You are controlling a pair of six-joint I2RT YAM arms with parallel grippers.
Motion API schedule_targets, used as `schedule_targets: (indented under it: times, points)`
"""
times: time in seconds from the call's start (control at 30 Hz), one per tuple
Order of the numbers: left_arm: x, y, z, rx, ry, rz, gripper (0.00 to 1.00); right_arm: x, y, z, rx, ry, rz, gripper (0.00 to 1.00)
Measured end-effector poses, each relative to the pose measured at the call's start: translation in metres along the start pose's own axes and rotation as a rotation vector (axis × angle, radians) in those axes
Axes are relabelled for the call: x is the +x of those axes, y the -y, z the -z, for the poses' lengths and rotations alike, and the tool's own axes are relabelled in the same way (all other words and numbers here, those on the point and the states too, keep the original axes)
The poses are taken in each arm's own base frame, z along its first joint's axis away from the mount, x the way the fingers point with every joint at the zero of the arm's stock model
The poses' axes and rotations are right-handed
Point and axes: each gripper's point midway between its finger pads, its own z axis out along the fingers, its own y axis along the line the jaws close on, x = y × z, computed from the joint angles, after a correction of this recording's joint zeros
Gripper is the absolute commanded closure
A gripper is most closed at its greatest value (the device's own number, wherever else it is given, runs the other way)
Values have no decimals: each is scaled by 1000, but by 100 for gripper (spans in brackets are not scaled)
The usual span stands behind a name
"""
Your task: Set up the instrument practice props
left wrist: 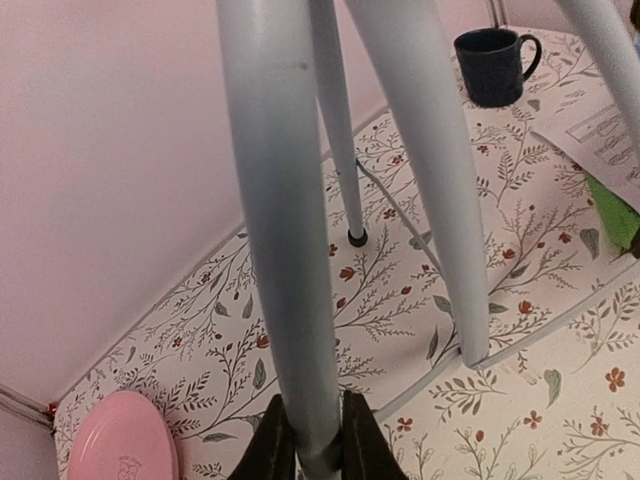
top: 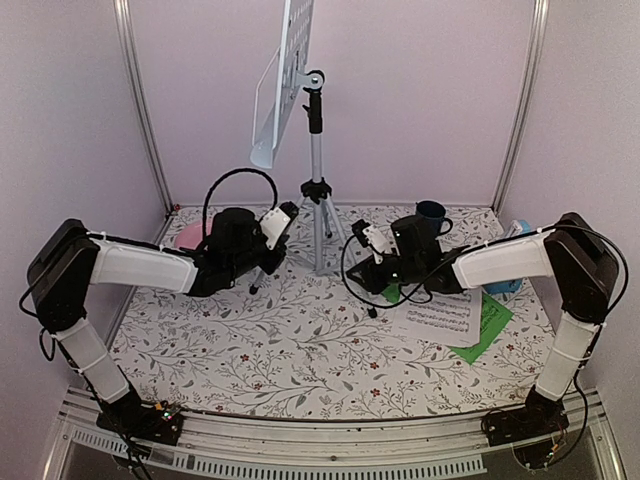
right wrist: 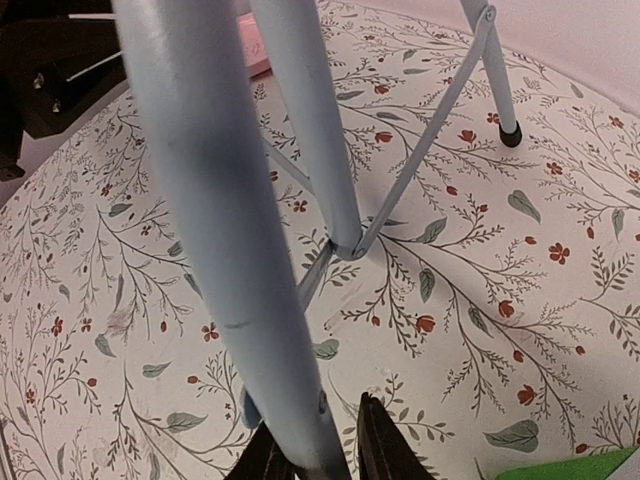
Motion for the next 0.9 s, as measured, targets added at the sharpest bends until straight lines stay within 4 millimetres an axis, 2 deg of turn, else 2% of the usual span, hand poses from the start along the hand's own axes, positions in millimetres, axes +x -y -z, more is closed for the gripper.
schedule_targets:
  times: [0.1,0.13,0.2,0.47,0.9]
  points:
    - [2,-3,1,-14,-8,-1,100,1,-3,-1,6,-13,24,97]
    - [2,-3,2,-15,-9,-3,100,0,-3,-1,9,-16,50,100]
    - [3,-5,5,-23,-12,-9,100,1,-10,-1,0,-24,107,100]
    - [14,-11,13,-55,-54,-48,100,7,-12,2,2,-69,132,100]
    - [23,2,37,-3,-50,-56,100,30,-22,26,-11,-144,140,100]
